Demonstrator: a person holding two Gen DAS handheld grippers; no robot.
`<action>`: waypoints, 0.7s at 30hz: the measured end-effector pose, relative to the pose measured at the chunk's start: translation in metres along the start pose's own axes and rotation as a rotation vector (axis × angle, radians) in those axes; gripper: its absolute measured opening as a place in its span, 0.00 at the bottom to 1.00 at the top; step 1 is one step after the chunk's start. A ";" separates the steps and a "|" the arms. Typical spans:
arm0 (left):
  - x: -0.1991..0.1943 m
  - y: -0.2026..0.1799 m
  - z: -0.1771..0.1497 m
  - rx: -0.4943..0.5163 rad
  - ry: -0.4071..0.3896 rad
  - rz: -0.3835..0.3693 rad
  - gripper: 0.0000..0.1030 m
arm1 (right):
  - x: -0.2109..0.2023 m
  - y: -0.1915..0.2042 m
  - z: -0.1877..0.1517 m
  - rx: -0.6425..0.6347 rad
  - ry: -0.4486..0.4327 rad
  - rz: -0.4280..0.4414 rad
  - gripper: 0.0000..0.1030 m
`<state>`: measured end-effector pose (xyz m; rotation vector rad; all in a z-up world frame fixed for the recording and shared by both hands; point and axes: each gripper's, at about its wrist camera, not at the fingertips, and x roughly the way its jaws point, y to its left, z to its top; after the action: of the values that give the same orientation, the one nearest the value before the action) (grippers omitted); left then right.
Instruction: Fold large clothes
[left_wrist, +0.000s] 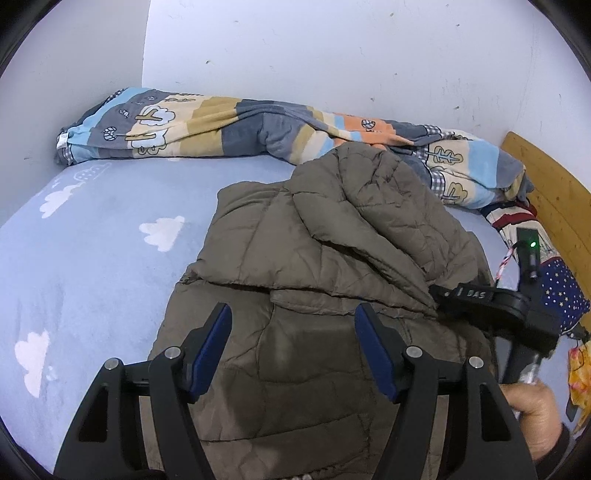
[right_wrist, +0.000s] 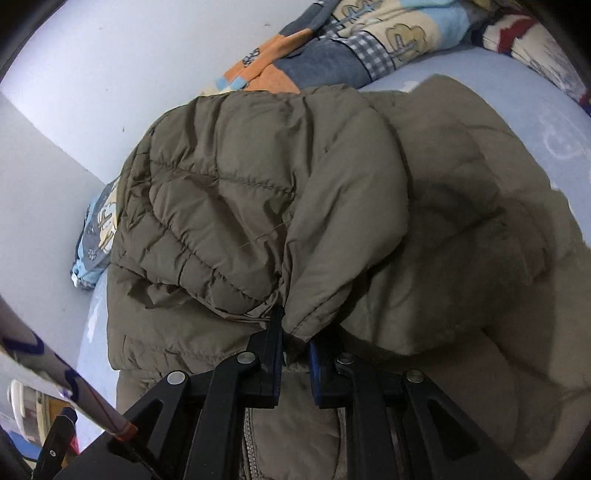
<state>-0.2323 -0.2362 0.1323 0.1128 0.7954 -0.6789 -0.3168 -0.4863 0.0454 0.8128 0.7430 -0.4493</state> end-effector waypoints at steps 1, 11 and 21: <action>0.000 0.000 0.000 0.001 -0.002 0.003 0.66 | -0.004 0.000 0.001 -0.007 0.005 0.005 0.15; -0.010 -0.009 0.001 0.023 -0.011 -0.029 0.66 | -0.092 -0.003 -0.006 -0.107 -0.052 0.051 0.49; 0.017 -0.053 0.090 0.091 0.009 -0.102 0.67 | -0.114 0.022 0.079 -0.190 -0.179 -0.009 0.51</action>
<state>-0.2005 -0.3170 0.1923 0.1592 0.7828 -0.8118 -0.3462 -0.5253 0.1777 0.5837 0.6130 -0.4458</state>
